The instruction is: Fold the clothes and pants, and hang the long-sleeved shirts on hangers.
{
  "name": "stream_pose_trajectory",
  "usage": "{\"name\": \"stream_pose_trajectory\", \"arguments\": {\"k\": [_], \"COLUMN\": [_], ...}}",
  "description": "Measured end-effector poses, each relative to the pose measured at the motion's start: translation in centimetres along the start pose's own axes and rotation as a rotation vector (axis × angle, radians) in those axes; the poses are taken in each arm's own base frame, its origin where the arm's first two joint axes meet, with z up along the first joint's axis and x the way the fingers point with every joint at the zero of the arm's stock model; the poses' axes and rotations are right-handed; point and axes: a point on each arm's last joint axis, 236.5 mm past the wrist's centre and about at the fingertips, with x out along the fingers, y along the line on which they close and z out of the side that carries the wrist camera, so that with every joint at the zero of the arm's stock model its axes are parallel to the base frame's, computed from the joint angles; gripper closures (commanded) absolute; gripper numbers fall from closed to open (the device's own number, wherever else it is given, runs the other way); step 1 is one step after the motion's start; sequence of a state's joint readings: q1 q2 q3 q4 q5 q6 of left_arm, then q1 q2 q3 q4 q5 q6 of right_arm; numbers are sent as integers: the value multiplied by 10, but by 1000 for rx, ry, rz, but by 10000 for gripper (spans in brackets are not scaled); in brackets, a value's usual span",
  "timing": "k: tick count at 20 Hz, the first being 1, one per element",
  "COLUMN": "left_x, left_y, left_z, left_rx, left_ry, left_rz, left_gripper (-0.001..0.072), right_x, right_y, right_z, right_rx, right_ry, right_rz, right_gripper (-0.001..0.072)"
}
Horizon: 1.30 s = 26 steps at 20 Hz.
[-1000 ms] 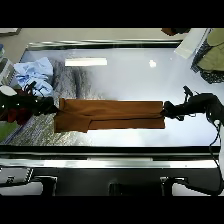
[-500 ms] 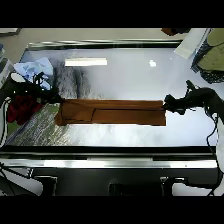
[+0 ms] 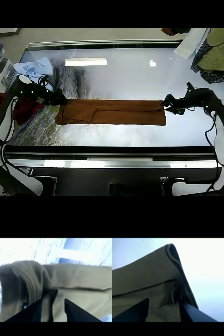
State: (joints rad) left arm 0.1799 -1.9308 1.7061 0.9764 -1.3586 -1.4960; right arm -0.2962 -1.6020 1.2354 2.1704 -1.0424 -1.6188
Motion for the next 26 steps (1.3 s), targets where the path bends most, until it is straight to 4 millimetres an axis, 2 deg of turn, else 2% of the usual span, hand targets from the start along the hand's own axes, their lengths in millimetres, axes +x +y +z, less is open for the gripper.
{"name": "stream_pose_trajectory", "arguments": {"k": [3,5,6,10,16,20,21,22,23,24,25,26], "left_x": [-27,-45,-53,-74,-81,-82,-82,-82,-82,-82,-81,-80], "left_y": [-11,-22,-26,-39,-44,-44,-44,-44,-44,-45,-46,-48], "left_z": [16,23,25,29,30,30,30,30,30,30,29,28], "left_rx": [37,68,81,115,128,129,130,129,129,130,133,133], "left_ry": [-54,-87,-98,-135,-146,-148,-148,-149,-148,-147,-145,-142], "left_rz": [-6,-10,-11,-12,-13,-13,-13,-13,-13,-14,-14,-15], "left_gripper": [381,381,381,381,381,381,382,383,392,394,426,609], "right_x": [-22,-28,-27,-9,19,35,38,42,45,46,47,46], "right_y": [-18,-34,-38,-36,-17,-10,-8,-7,-8,-6,-4,-3], "right_z": [11,10,6,-10,-22,-22,-22,-23,-25,-26,-26,-26], "right_rx": [74,119,129,160,164,135,124,112,99,93,87,79], "right_ry": [7,39,70,183,254,242,238,237,237,239,238,235], "right_rz": [12,25,40,140,223,206,199,187,174,171,170,167], "right_gripper": [89,37,37,36,58,341,428,578,656,681,681,681]}}
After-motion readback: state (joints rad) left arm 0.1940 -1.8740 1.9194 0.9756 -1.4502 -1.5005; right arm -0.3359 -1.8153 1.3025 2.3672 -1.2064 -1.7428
